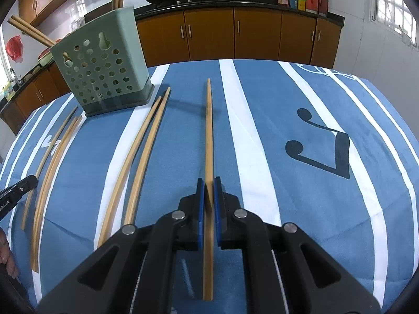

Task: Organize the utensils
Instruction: 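Grasp a third chopstick with the right tool while the left tool grasps another, then lift both held chopsticks upright and carry them above the green holder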

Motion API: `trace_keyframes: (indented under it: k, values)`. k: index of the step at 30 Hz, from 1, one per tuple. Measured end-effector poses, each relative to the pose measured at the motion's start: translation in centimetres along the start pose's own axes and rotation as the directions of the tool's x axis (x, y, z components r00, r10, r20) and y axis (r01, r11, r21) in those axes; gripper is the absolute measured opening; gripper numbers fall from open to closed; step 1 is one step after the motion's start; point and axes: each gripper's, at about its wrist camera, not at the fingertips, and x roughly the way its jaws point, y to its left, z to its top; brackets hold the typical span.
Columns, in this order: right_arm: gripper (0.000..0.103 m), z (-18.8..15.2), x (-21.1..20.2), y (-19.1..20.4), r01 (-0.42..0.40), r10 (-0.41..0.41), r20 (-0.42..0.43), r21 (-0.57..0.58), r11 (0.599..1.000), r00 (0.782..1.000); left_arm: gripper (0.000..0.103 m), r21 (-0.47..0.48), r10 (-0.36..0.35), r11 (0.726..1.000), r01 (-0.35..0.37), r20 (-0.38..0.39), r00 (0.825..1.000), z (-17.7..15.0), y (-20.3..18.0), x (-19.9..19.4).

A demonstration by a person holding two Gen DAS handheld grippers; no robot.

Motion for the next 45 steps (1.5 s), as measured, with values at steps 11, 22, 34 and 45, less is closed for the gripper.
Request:
trace_keyframes:
  k: [11, 22, 34, 45]
  values:
    - [0.008, 0.0, 0.0, 0.0, 0.000, 0.000, 0.000, -0.001, 1.000, 1.000, 0.008, -0.011, -0.013, 1.000, 0.013, 0.001, 1.000, 0.0, 0.2, 0.0]
    - [0.009, 0.0, 0.0, 0.0, 0.000, 0.000, 0.000, 0.000, 1.000, 1.000, 0.008, -0.020, -0.024, 1.000, 0.024, 0.002, 1.000, 0.0, 0.4, 0.0]
    - [0.009, -0.1, 0.1, 0.0, -0.002, 0.002, 0.000, 0.002, 1.000, 1.000, 0.008, -0.037, -0.040, 0.998, 0.040, 0.004, 0.999, -0.1, 0.7, 0.0]
    - [0.009, -0.5, -0.2, 0.2, 0.007, -0.007, -0.001, -0.011, 1.000, 1.000, 0.008, 0.039, 0.046, 0.998, -0.046, 0.000, 0.999, -0.8, -0.6, -0.6]
